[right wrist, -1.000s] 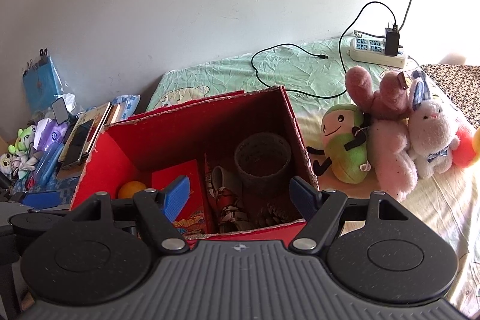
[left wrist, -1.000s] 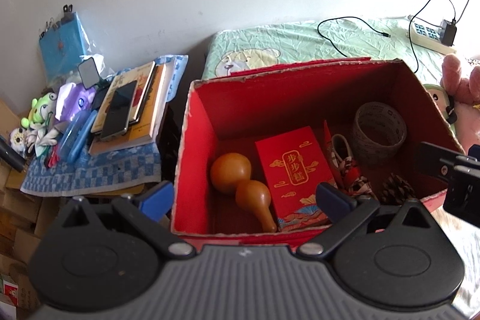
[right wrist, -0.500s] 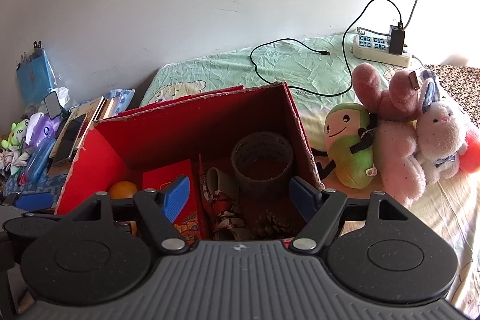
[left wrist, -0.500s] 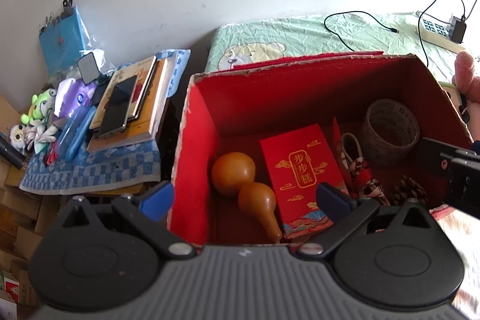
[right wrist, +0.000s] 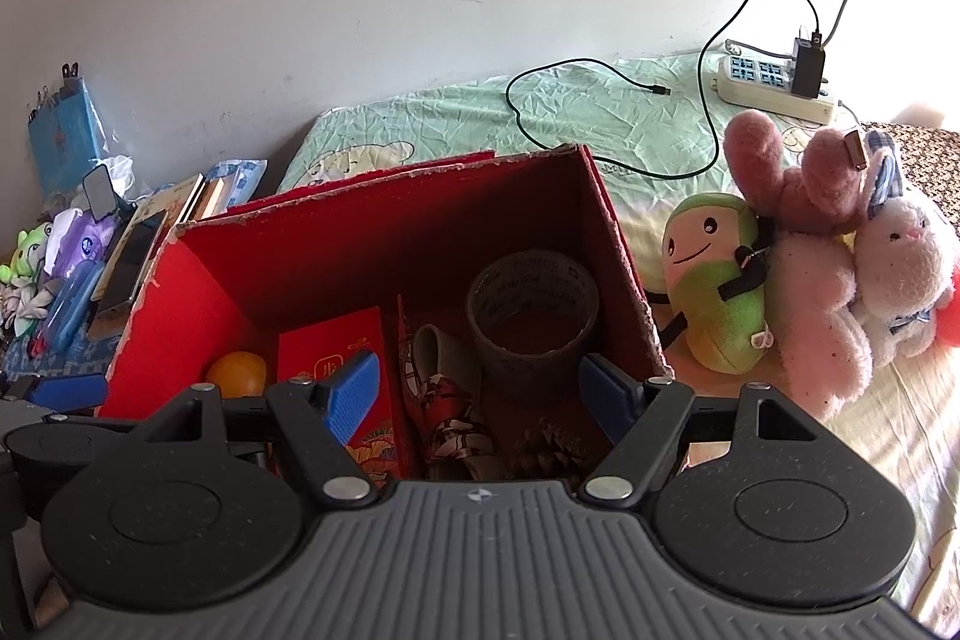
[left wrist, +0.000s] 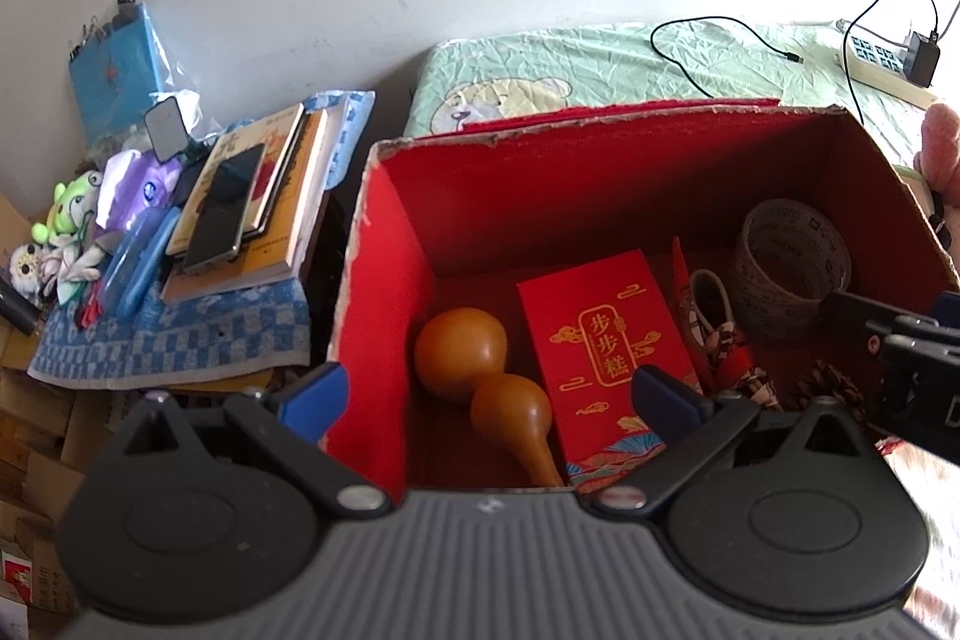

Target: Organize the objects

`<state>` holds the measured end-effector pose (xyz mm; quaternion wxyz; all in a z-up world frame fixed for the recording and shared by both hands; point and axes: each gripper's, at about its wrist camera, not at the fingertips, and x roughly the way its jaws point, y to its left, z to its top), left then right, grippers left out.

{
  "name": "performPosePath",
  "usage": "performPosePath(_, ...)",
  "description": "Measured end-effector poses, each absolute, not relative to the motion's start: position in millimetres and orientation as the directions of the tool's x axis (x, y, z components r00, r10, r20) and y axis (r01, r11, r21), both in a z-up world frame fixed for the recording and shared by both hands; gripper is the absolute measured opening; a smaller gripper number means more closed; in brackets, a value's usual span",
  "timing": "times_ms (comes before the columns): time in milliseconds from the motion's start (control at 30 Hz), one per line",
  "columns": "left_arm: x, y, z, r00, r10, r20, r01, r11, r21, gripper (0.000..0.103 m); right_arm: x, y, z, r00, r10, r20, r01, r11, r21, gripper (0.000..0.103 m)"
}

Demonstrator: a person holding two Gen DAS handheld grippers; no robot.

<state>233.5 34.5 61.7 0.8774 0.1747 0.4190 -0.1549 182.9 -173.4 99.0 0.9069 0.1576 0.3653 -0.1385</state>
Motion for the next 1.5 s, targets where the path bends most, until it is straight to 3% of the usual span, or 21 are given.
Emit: performPosePath(1500,245.5,33.0,40.8,0.568,-0.114,-0.815,0.429,0.887,0.174,0.101,194.8,-178.1,86.7,0.668,-0.128,-0.733,0.37,0.912,0.177,0.076)
